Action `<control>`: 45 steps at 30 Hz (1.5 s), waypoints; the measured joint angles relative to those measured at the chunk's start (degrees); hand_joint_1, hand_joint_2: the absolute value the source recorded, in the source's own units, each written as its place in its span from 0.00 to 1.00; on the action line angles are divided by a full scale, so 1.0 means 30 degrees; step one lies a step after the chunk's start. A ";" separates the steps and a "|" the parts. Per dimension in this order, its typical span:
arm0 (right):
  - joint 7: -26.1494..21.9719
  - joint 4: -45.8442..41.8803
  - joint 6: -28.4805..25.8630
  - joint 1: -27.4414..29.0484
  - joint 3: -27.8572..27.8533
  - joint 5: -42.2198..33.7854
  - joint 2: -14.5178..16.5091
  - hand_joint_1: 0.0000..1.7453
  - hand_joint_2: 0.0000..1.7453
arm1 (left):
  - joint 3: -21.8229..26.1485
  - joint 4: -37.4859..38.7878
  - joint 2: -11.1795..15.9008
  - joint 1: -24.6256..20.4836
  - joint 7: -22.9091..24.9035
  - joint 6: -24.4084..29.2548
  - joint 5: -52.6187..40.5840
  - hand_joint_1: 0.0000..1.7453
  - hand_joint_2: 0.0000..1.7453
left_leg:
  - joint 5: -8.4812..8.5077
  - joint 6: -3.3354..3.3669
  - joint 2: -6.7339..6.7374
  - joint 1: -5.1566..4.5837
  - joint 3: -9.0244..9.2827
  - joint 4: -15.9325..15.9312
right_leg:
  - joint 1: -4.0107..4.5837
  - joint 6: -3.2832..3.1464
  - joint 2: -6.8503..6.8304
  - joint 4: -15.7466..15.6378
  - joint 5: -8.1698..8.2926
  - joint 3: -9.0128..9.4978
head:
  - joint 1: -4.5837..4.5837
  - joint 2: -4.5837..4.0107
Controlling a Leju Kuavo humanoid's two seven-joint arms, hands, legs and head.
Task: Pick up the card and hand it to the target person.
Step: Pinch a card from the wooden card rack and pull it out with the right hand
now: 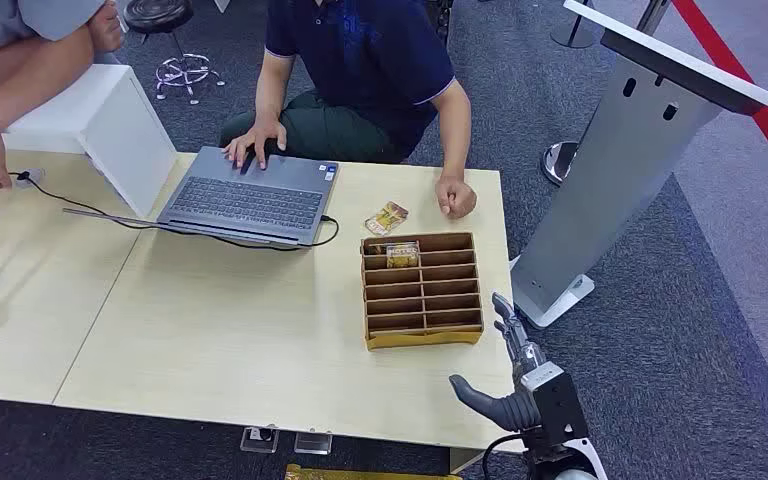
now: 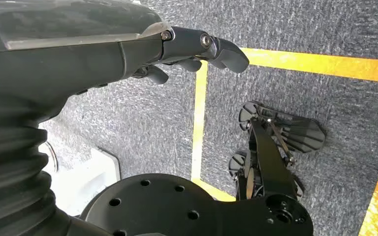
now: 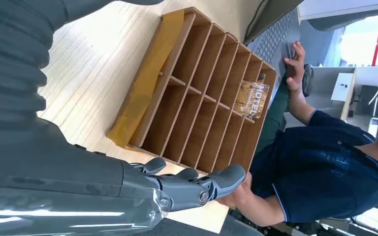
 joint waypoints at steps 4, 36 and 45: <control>0.0937 0.0124 -0.0438 -0.0360 0.0020 0.1438 0.0084 0.00 1.00 | 0.0000 0.0000 0.0000 -0.0001 0.0057 -0.0013 -0.0009 0.00 1.00 | 0.0003 0.0003 -0.0001 0.0000 -0.0001 0.0000 | 0.0000 0.0000 0.0000 0.0002 0.0001 0.0003 | 0.0004 0.0003; 1.5544 1.0940 -0.1079 -1.3587 0.5550 1.8373 0.6938 0.18 1.00 | -0.0521 0.0000 -0.0324 -0.0893 0.0738 -0.0204 -0.0918 0.00 1.00 | 0.0049 -0.0015 -0.0007 0.0001 -0.0035 0.0000 | 0.0002 -0.0025 -0.0013 0.0059 0.0021 -0.0032 | 0.0004 0.0001; 1.5808 1.3360 -0.1321 -1.3871 0.6233 1.8777 0.8030 0.43 1.00 | -0.0647 0.0000 -0.0348 -0.0870 0.0783 -0.0175 -0.0882 0.00 1.00 | 0.0049 -0.0015 -0.0005 0.0001 -0.0033 0.0000 | 0.0002 -0.0025 -0.0013 0.0058 0.0021 -0.0037 | -0.0002 0.0003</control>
